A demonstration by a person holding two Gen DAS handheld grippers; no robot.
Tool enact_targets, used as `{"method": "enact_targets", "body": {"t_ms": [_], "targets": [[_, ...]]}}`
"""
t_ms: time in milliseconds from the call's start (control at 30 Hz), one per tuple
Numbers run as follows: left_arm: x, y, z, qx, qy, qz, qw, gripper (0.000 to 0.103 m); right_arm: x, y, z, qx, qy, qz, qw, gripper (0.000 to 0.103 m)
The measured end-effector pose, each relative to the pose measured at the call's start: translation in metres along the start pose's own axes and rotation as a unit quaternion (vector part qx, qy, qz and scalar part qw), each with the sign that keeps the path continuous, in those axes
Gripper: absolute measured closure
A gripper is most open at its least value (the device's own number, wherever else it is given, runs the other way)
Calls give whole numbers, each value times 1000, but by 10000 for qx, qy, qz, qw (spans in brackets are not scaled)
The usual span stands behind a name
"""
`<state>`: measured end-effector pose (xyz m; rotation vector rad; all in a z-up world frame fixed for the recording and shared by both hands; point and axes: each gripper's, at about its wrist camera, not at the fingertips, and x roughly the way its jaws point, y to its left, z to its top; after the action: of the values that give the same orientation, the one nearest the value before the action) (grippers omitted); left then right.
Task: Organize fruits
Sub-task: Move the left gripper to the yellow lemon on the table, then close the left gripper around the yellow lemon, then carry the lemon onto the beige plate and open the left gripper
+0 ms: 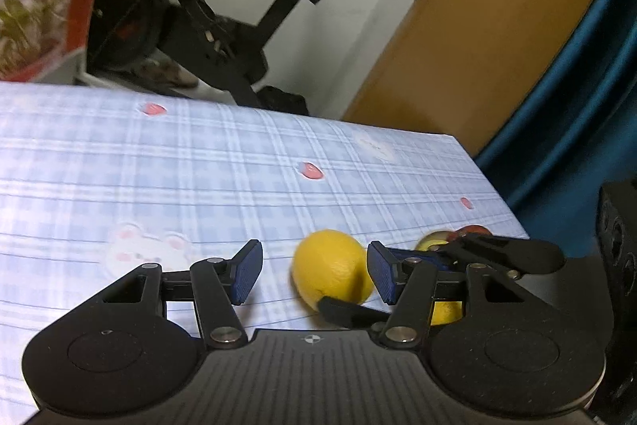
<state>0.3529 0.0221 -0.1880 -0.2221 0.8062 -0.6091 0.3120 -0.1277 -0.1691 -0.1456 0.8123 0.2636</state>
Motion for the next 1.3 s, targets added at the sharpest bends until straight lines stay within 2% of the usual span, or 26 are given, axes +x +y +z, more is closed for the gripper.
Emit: {"method": "enact_targets", "body": {"t_ms": [300, 633, 767, 1033, 1300], "targets": [[23, 4, -5, -106, 245, -174, 9995, 41, 4, -4, 2, 158, -29, 51, 9999, 45], [40, 0, -9, -147, 335, -331, 9988, 40, 11, -8, 2, 367, 118, -16, 9993, 43], [40, -3, -11, -86, 302, -368, 9988, 44, 10, -8, 0, 430, 103, -30, 9990, 45], [23, -16, -17, 18, 123, -286, 9995, 44, -11, -4, -5, 560, -110, 68, 9983, 45], [-10, -42, -21, 368, -40, -186, 9991, 44, -45, 5, -13, 544, -483, 39, 9973, 45]]}}
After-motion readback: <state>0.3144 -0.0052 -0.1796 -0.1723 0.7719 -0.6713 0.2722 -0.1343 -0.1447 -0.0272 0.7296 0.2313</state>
